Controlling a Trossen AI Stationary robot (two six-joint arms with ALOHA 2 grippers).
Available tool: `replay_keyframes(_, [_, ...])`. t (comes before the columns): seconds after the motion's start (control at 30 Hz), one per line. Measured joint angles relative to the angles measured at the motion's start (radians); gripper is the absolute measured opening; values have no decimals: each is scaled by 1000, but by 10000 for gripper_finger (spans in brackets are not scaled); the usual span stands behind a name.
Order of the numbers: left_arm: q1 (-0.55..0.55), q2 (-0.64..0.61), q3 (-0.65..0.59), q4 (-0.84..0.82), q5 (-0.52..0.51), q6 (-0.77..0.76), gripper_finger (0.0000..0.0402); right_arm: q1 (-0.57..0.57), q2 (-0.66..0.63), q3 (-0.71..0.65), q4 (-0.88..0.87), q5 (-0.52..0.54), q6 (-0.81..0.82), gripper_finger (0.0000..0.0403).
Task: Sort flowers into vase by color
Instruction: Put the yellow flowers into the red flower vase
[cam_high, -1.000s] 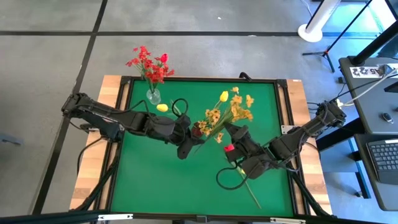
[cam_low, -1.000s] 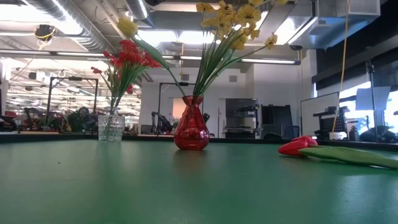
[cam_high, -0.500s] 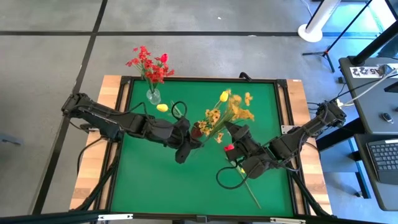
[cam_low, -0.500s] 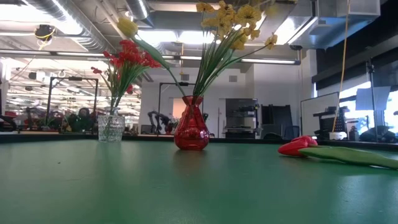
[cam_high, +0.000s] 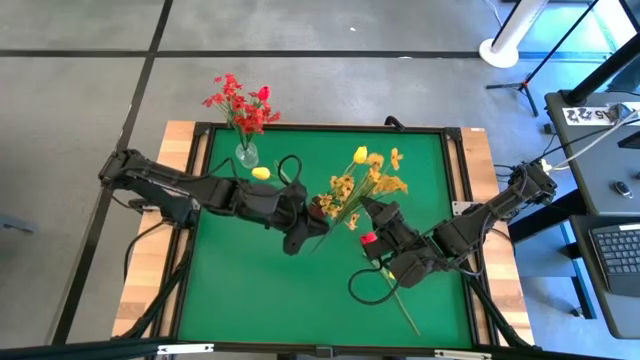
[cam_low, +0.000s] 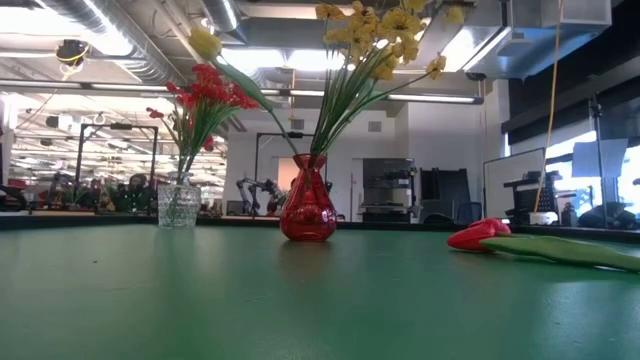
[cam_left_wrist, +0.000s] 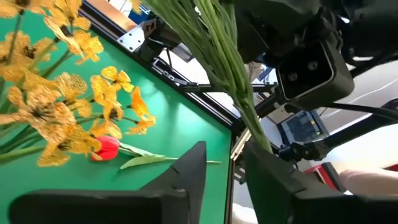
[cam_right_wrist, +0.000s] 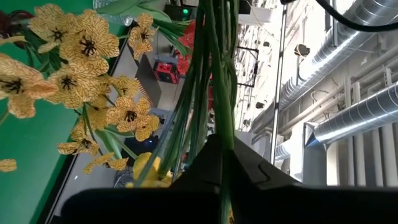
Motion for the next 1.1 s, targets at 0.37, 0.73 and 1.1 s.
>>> replay_keyframes(0.37, [89, -2, 0, -94, 13, -1, 133, 0, 0, 0, -10, -1, 0, 2])
replay_keyframes(0.73, [107, -19, 97, -126, 65, 22, 134, 0, 0, 0, -78, -18, 57, 2])
replay_keyframes(1.1, [0, 47, 111, -86, 88, 19, 134, 0, 0, 0, -77, -27, 60, 2])
